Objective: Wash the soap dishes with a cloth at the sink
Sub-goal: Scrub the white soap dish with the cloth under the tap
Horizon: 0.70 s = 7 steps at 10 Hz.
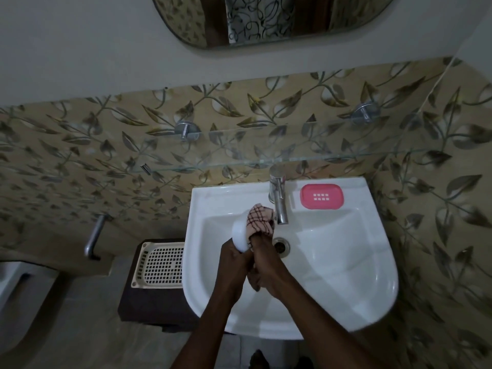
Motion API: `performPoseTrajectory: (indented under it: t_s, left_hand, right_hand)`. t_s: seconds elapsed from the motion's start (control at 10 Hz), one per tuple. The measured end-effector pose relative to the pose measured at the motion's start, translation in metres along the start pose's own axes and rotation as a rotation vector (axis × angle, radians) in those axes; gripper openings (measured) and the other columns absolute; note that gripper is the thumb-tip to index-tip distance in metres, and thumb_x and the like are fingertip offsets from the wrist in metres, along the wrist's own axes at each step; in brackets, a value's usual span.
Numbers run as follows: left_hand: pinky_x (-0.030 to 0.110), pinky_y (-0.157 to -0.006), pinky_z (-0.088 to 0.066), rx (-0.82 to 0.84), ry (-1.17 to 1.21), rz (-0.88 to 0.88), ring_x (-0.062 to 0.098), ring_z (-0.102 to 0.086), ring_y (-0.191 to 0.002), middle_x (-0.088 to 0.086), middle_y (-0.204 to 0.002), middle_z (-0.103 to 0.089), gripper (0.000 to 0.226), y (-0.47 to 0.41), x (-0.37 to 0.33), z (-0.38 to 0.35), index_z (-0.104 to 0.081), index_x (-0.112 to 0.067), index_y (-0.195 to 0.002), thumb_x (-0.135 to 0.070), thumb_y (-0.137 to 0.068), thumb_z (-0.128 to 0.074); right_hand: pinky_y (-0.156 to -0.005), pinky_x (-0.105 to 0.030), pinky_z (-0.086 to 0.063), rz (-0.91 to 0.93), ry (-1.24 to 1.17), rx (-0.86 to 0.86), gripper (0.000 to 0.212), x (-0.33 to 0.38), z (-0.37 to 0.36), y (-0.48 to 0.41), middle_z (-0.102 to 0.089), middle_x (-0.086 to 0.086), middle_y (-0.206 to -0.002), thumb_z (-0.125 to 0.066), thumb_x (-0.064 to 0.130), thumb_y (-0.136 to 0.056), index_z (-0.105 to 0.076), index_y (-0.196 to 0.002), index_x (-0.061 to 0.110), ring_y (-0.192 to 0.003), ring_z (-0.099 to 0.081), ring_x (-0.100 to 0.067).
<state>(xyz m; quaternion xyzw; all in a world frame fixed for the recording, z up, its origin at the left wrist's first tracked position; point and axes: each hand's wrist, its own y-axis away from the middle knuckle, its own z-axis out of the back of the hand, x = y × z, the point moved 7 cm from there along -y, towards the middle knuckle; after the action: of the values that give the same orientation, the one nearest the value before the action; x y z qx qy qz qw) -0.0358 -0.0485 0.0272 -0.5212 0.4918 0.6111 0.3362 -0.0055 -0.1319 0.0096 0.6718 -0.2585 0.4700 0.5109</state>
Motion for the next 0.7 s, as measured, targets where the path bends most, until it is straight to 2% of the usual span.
performPoseTrajectory:
  t_s: [0.1,0.2,0.3,0.4,0.5,0.6,0.7]
  left_hand:
    - [0.028,-0.045,-0.048,0.063,0.006,-0.019,0.028,-0.063,-0.048,0.022,-0.059,-0.066,0.016,0.003,0.001,-0.003,-0.074,-0.013,-0.081,-0.008,-0.076,-0.06]
    - [0.045,-0.046,-0.049,0.147,0.048,-0.004,0.032,-0.061,-0.051,0.02,-0.061,-0.066,0.018,0.011,0.007,-0.008,-0.07,-0.004,-0.082,-0.02,-0.077,-0.064]
    - [0.05,-0.081,-0.057,0.215,0.187,0.117,0.039,-0.07,-0.095,0.023,-0.105,-0.073,0.042,-0.002,0.0,-0.013,-0.068,-0.002,-0.115,-0.033,-0.089,-0.059]
    - [0.052,-0.095,-0.053,0.199,0.097,0.191,0.043,-0.066,-0.111,0.02,-0.112,-0.074,0.034,-0.022,-0.003,-0.01,-0.071,-0.005,-0.114,-0.031,-0.093,-0.063]
    - [0.051,-0.098,-0.053,0.158,0.236,0.214,0.043,-0.065,-0.113,0.024,-0.117,-0.071,0.031,-0.028,0.002,-0.013,-0.068,-0.004,-0.121,-0.018,-0.094,-0.063]
    - [0.044,-0.09,-0.058,0.124,0.383,0.184,0.039,-0.069,-0.108,0.025,-0.117,-0.071,0.035,-0.03,0.003,-0.019,-0.067,-0.005,-0.123,-0.02,-0.091,-0.065]
    - [0.044,-0.086,-0.058,0.044,0.408,0.188,0.039,-0.07,-0.101,0.024,-0.113,-0.072,0.038,-0.035,0.004,-0.018,-0.064,-0.004,-0.125,-0.021,-0.092,-0.065]
  right_hand:
    - [-0.041,-0.02,-0.042,-0.15,-0.222,-0.098,0.03,-0.005,0.004,-0.005,-0.061,-0.001,-0.08,-0.033,0.046,-0.1,-0.053,-0.11,0.025,-0.055,-0.06,-0.017]
    - [-0.046,-0.023,-0.052,-0.263,-0.491,-0.134,0.036,-0.005,0.012,-0.011,-0.073,0.002,-0.078,-0.039,0.04,-0.1,-0.063,-0.107,0.015,-0.066,-0.069,-0.015]
    - [-0.047,-0.029,-0.057,0.127,-0.777,-0.369,0.043,0.014,0.053,0.0,-0.072,-0.006,-0.067,-0.043,0.034,-0.097,-0.064,-0.103,-0.004,-0.054,-0.069,-0.02]
    - [-0.04,-0.023,-0.039,-0.397,0.266,0.008,0.046,-0.031,0.031,-0.006,-0.055,-0.015,-0.052,-0.037,0.034,-0.099,-0.059,-0.086,-0.005,-0.035,-0.052,-0.022]
    - [-0.055,-0.038,-0.049,-0.178,-0.144,-0.224,0.037,-0.014,0.037,-0.011,-0.06,-0.017,-0.059,-0.034,0.029,-0.102,-0.057,-0.081,0.009,-0.053,-0.062,-0.039]
    - [-0.078,-0.038,-0.058,-0.069,-0.237,-0.23,0.023,-0.01,0.028,-0.011,-0.072,-0.01,-0.094,-0.039,0.024,-0.102,-0.062,-0.102,0.021,-0.085,-0.071,-0.029]
    - [-0.09,-0.038,-0.057,-0.054,-0.204,-0.137,0.029,-0.016,0.03,-0.005,-0.072,-0.004,-0.11,-0.043,0.018,-0.099,-0.063,-0.12,0.018,-0.1,-0.07,-0.019]
